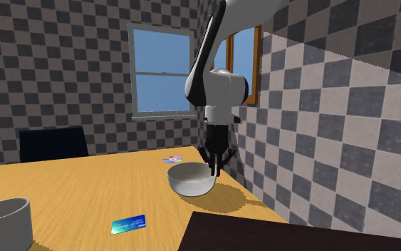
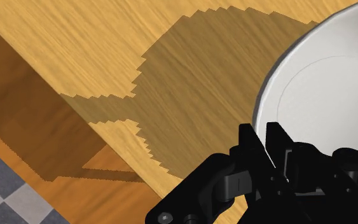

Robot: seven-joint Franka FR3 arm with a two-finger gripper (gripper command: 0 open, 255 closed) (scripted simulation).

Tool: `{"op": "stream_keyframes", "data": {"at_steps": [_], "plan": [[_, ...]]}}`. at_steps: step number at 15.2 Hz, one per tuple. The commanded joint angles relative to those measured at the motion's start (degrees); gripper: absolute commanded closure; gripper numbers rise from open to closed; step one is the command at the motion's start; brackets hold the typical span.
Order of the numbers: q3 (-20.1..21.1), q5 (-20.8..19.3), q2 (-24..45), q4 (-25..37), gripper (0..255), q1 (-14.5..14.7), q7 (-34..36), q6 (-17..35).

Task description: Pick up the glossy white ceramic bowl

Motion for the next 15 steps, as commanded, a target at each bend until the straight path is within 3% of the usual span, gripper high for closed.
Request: {"op": "stream_keyframes", "data": {"at_steps": [1,15], "plan": [[0.02,0.01,-0.01,-0.04,255,-0.03,-0.05,0.04],[1.71,2.19,-9.22,-1.31,255,-1.35,-1.06,-7.8]]}}
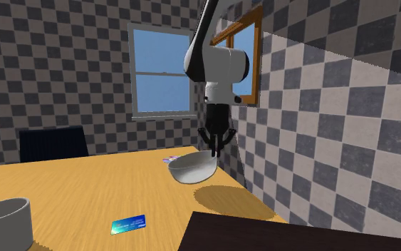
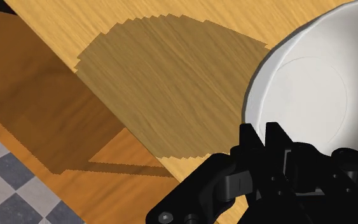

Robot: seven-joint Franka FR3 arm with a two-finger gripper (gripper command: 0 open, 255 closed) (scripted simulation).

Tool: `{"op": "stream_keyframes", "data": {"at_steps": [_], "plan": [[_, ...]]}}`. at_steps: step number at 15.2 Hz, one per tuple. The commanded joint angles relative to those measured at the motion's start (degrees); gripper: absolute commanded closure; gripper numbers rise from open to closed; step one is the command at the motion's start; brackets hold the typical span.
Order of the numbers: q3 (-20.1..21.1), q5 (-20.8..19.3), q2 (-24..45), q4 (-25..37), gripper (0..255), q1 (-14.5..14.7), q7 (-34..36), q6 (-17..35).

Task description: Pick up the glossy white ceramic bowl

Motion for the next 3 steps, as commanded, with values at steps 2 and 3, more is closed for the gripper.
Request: {"op": "stream_keyframes", "data": {"at_steps": [2,3], "plan": [[0.21,0.33,-1.24,0.1,255,-0.15,-0.15,-1.32],[0.21,0.33,-1.24,0.11,255,-0.15,-0.15,-1.32]]}}
